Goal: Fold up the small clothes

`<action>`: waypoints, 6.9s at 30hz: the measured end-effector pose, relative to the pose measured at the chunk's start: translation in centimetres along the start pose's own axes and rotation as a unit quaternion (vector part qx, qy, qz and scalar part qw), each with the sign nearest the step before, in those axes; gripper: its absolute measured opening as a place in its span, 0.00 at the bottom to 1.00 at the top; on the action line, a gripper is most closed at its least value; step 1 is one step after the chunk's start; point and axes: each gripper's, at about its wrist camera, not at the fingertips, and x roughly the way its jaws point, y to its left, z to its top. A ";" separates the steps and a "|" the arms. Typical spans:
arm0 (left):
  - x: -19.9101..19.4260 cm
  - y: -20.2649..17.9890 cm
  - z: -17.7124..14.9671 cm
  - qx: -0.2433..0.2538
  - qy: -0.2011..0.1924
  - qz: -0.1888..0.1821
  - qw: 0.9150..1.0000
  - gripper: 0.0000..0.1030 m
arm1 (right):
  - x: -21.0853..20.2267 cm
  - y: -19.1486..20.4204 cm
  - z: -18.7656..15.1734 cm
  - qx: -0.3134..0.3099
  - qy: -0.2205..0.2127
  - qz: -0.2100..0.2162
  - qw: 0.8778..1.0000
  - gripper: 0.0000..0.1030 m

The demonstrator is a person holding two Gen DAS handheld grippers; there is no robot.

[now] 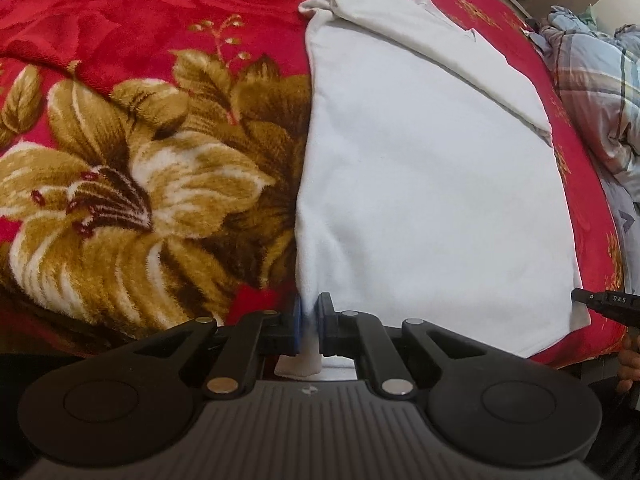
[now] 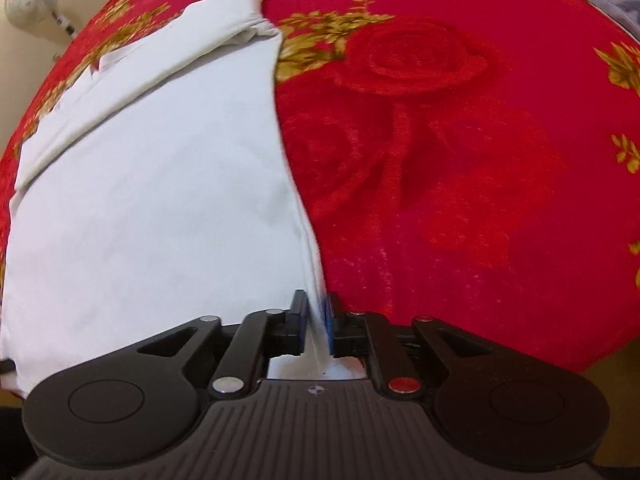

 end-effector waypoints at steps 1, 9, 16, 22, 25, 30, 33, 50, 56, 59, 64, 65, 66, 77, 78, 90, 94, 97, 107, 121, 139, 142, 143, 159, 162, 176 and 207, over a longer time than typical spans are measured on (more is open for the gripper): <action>0.0 0.0 0.0 0.001 0.000 0.001 1.000 0.06 | 0.1 0.0 0.0 0.001 0.001 -0.001 1.000 0.12; -0.4 -0.5 -0.1 0.017 -0.016 -0.009 1.000 0.06 | -0.2 0.6 -0.4 -0.020 -0.009 -0.005 1.000 0.08; -4.3 -2.3 0.0 0.056 -0.090 -0.033 0.994 0.04 | -4.6 1.7 0.5 -0.034 -0.115 0.039 0.992 0.04; -10.7 -3.3 0.4 0.086 -0.169 -0.075 0.979 0.03 | -12.1 1.7 1.3 -0.021 -0.219 0.109 0.969 0.03; -14.9 -3.3 0.5 0.089 -0.211 -0.096 0.969 0.02 | -15.3 0.7 1.4 -0.001 -0.254 0.151 0.955 0.03; -23.3 -1.5 -0.9 0.095 -0.278 -0.160 0.942 0.02 | -20.7 -1.1 -0.6 0.029 -0.308 0.204 0.929 0.03; -25.9 -0.3 -1.9 0.095 -0.300 -0.193 0.929 0.02 | -24.2 -2.4 -2.9 0.049 -0.339 0.239 0.909 0.03; -4.5 -0.6 17.7 0.076 -0.139 -0.071 0.985 0.03 | -4.4 -1.6 13.9 0.084 -0.148 0.135 0.976 0.03; -0.2 -0.4 18.1 0.071 -0.118 -0.041 0.990 0.03 | 0.1 -0.3 14.9 0.079 -0.131 0.110 0.982 0.03; 0.3 -0.7 18.4 0.077 -0.117 -0.030 0.990 0.03 | 1.3 0.6 15.2 0.051 -0.123 0.077 0.988 0.03; -0.1 -0.7 18.4 0.068 -0.124 -0.027 0.990 0.06 | 2.1 0.4 15.1 0.047 -0.109 0.063 0.991 0.05; -0.4 -0.6 18.4 0.064 -0.129 -0.025 0.989 0.06 | 1.9 0.3 15.1 0.047 -0.110 0.059 0.991 0.05; -0.6 -0.4 18.4 0.060 -0.133 -0.024 0.989 0.07 | 1.6 0.1 15.0 0.049 -0.115 0.054 0.991 0.08; -2.7 3.9 17.6 0.021 -0.117 0.016 0.993 0.49 | -0.5 -3.9 13.2 0.051 -0.126 0.020 0.991 0.25; -2.7 3.8 17.4 0.028 -0.109 0.015 0.994 0.52 | -0.4 -4.0 12.9 0.042 -0.114 0.025 0.992 0.33; 0.3 -0.7 15.7 0.138 -0.055 0.010 0.989 0.57 | 1.7 0.9 11.8 -0.077 -0.037 0.055 0.995 0.35; 1.8 -1.8 15.9 0.160 -0.050 0.025 0.986 0.57 | 2.8 2.7 12.0 -0.111 -0.030 0.036 0.993 0.35; 2.4 -2.9 16.4 0.175 -0.066 0.033 0.982 0.57 | 2.9 3.1 12.7 -0.108 -0.049 0.029 0.993 0.35; 3.5 -3.6 20.9 0.107 -0.120 0.026 0.987 0.57 | 4.3 1.9 16.7 -0.016 -0.103 0.028 0.994 0.35; 5.0 -4.3 21.7 0.121 -0.132 0.003 0.984 0.32 | 6.1 3.1 17.6 -0.057 -0.106 0.060 0.991 0.35; 3.3 -2.0 22.8 0.054 -0.179 0.037 0.982 0.06 | 6.3 2.7 19.2 0.022 -0.146 0.041 0.988 0.03; 2.0 -1.6 23.1 0.038 -0.218 0.026 0.975 0.06 | 5.0 2.7 19.4 0.045 -0.191 0.063 0.979 0.03; 2.0 -1.7 23.1 0.040 -0.223 0.039 0.973 0.07 | 4.4 2.7 19.5 0.051 -0.213 0.068 0.973 0.00; 1.7 1.8 19.0 0.018 -0.080 -0.036 0.996 0.33 | 4.9 2.4 16.4 -0.030 -0.091 0.109 0.989 0.26; 1.8 1.2 17.7 0.038 -0.070 -0.041 0.996 0.33 | 5.2 3.6 15.6 -0.039 -0.083 0.113 0.989 0.26; -0.4 -1.1 15.0 0.095 -0.118 -0.031 0.988 0.04 | 2.4 0.9 13.5 0.034 -0.100 0.090 0.990 0.03; -5.2 -0.6 8.8 0.091 -0.178 -0.030 0.979 0.05 | -1.3 0.5 6.9 -0.075 -0.072 0.071 0.992 0.16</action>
